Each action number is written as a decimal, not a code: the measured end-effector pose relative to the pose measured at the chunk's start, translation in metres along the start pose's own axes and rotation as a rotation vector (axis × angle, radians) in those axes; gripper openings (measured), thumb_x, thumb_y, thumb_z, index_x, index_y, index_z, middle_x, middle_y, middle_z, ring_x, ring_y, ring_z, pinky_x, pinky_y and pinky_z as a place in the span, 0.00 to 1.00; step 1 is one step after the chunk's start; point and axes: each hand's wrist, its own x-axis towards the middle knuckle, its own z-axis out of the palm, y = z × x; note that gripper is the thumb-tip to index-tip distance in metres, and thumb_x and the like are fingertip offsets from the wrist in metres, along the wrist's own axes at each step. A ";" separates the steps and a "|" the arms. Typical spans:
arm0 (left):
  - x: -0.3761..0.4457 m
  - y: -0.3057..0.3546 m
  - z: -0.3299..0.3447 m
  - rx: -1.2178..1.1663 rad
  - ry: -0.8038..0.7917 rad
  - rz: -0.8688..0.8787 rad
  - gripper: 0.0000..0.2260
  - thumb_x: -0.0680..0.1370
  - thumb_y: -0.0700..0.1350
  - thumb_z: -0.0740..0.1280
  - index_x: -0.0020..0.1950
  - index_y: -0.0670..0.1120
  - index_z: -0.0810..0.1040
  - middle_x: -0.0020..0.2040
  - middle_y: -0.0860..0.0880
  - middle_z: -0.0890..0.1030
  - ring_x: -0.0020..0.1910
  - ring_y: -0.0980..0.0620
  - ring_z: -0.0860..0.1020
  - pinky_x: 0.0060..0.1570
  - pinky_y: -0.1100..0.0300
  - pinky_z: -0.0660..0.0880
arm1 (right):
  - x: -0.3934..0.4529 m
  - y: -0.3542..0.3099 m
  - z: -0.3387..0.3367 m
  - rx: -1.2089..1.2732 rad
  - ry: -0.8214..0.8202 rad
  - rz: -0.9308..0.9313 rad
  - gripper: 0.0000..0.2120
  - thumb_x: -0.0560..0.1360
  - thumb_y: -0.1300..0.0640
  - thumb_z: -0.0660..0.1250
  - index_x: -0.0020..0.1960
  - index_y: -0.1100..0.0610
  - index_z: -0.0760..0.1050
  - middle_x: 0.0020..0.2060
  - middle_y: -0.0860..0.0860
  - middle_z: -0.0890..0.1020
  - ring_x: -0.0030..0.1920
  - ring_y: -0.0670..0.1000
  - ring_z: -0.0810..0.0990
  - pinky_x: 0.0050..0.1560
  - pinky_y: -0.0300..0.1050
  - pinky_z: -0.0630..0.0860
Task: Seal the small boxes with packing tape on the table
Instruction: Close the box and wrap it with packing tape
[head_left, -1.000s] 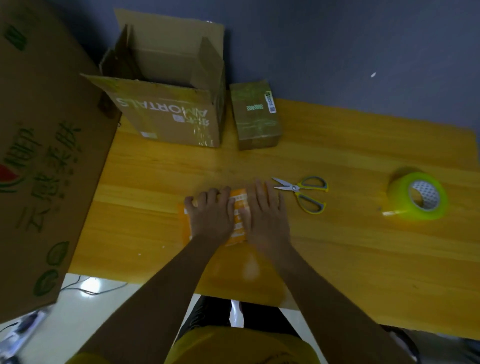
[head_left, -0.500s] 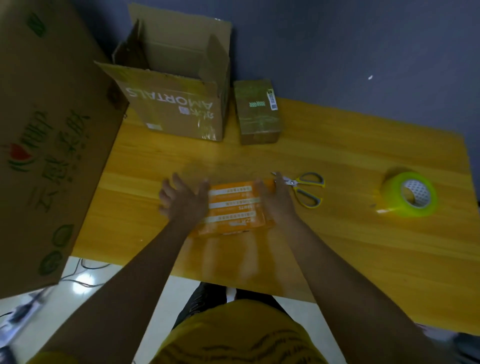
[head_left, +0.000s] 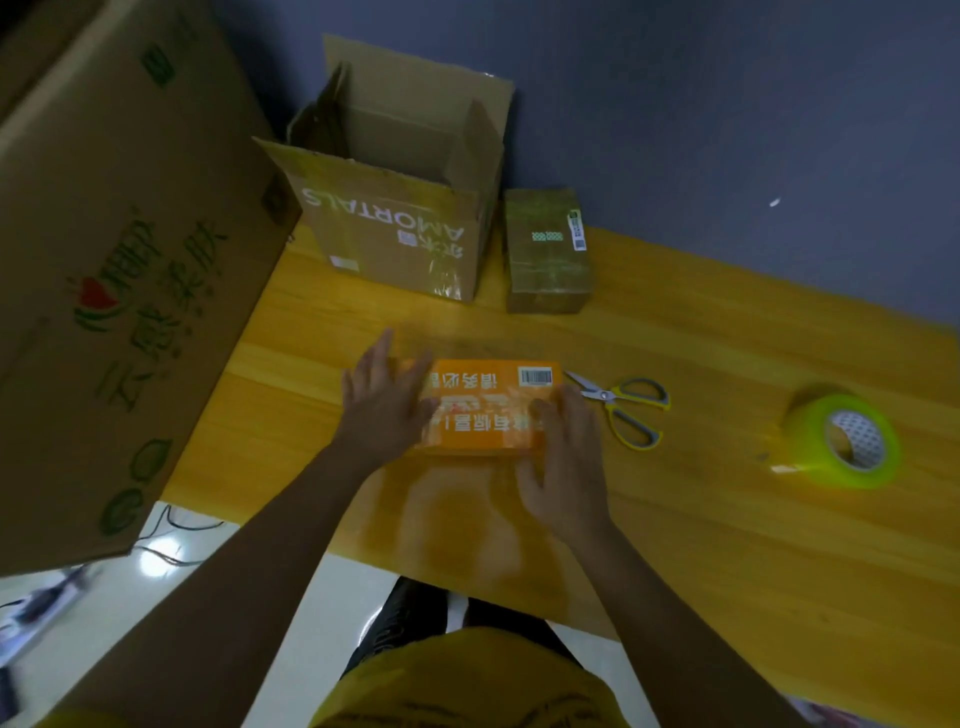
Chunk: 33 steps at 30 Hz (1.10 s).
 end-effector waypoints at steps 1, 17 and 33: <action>0.005 0.005 -0.001 0.115 -0.036 0.072 0.30 0.76 0.60 0.54 0.77 0.56 0.55 0.79 0.47 0.43 0.77 0.43 0.43 0.73 0.41 0.41 | 0.006 -0.003 0.004 -0.083 -0.016 -0.057 0.25 0.80 0.48 0.52 0.72 0.61 0.65 0.74 0.61 0.63 0.75 0.58 0.58 0.73 0.55 0.56; 0.011 0.016 0.039 0.289 0.176 0.183 0.23 0.73 0.52 0.55 0.65 0.44 0.72 0.59 0.45 0.77 0.60 0.43 0.71 0.67 0.39 0.56 | 0.113 -0.013 0.026 -0.352 -0.050 0.017 0.26 0.79 0.47 0.45 0.52 0.58 0.79 0.59 0.57 0.75 0.64 0.58 0.68 0.61 0.57 0.58; 0.013 0.015 0.003 -0.358 0.085 -0.441 0.29 0.79 0.60 0.59 0.76 0.46 0.59 0.74 0.40 0.58 0.71 0.37 0.63 0.67 0.43 0.62 | 0.090 -0.009 -0.017 0.525 -0.211 0.360 0.15 0.80 0.57 0.63 0.65 0.60 0.74 0.63 0.59 0.75 0.59 0.52 0.75 0.49 0.37 0.69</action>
